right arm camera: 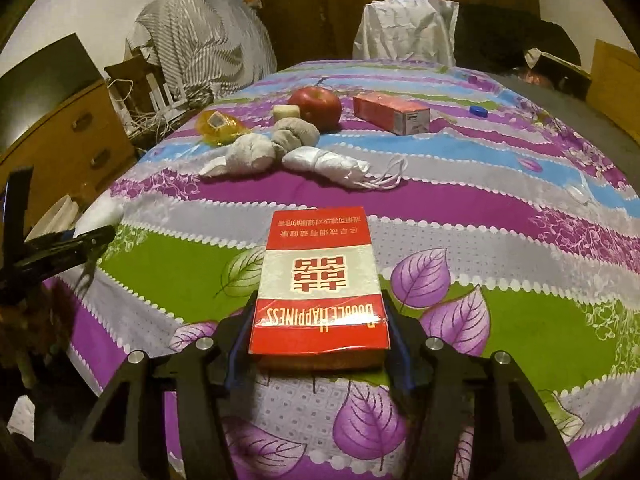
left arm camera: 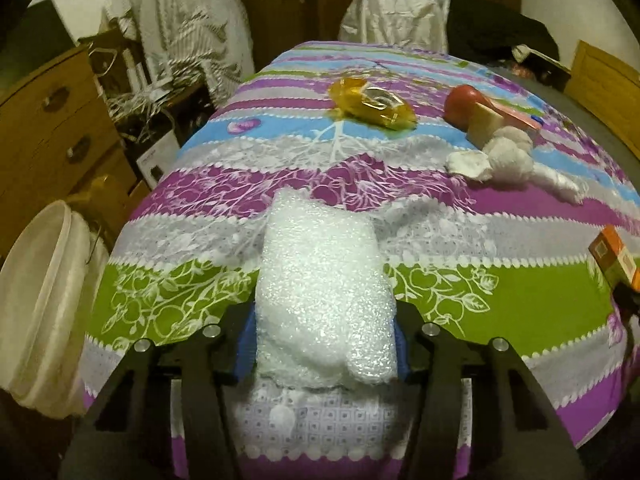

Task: Collect trash
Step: 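Carry the bubble-wrap bag and red box over the white bucket with both tools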

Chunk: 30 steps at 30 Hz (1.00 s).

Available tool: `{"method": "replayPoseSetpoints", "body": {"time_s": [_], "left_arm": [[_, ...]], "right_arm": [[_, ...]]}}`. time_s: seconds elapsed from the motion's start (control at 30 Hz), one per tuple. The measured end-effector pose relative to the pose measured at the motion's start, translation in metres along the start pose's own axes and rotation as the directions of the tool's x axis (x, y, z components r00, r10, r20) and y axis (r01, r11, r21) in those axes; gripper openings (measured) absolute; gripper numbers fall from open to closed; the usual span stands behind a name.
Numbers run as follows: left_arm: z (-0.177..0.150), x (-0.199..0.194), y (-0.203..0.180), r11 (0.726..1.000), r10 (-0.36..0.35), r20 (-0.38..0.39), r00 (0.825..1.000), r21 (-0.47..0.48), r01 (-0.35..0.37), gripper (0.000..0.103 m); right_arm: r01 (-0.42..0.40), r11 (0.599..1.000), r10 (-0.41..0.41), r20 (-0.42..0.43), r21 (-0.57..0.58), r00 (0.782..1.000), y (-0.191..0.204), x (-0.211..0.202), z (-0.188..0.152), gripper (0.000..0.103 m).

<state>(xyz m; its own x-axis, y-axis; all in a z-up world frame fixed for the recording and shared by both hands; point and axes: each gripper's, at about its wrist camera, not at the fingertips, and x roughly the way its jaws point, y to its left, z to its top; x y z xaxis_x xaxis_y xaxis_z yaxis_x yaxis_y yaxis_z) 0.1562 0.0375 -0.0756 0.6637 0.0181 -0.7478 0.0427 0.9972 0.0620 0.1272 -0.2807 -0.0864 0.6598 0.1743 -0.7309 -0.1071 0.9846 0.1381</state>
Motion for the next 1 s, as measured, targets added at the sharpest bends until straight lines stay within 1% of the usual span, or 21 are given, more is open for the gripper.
{"method": "replayPoseSetpoints", "body": {"time_s": [0.1,0.2,0.33,0.5,0.63,0.8,1.0], "left_arm": [[0.002,-0.006,0.0,0.999,0.036,-0.007,0.999,-0.014,-0.036,0.05],[0.003,-0.016,-0.003,0.998,0.066,0.006,0.998,-0.01,-0.066,0.05],[0.002,-0.026,-0.009,0.994,0.109,0.028,0.994,0.014,-0.109,0.05],[0.0,-0.033,-0.008,0.99,0.138,0.041,0.99,0.026,-0.14,0.05],[0.004,-0.042,0.004,0.988,0.153,0.054,0.987,0.0,-0.153,0.05],[0.012,-0.061,0.026,0.982,0.188,0.1,0.977,-0.036,-0.185,0.05],[0.019,-0.083,0.062,0.971,0.233,0.138,0.963,-0.092,-0.221,0.05]], "right_arm": [[-0.021,0.999,0.021,0.004,0.032,1.0,-0.001,-0.003,0.001,0.057],[-0.05,0.997,0.049,0.009,0.054,0.999,0.003,-0.007,0.003,0.057],[-0.072,0.996,0.072,0.006,0.048,0.997,0.015,-0.011,0.003,0.057],[-0.09,0.996,0.09,-0.006,-0.011,0.996,0.041,-0.014,0.004,0.057],[-0.111,0.992,0.112,0.0,-0.064,0.994,0.065,-0.018,0.012,0.057],[-0.145,0.979,0.15,0.024,-0.141,0.988,0.103,-0.024,0.035,0.057],[-0.214,0.947,0.232,0.047,-0.239,0.972,0.164,-0.03,0.072,0.057]]}}
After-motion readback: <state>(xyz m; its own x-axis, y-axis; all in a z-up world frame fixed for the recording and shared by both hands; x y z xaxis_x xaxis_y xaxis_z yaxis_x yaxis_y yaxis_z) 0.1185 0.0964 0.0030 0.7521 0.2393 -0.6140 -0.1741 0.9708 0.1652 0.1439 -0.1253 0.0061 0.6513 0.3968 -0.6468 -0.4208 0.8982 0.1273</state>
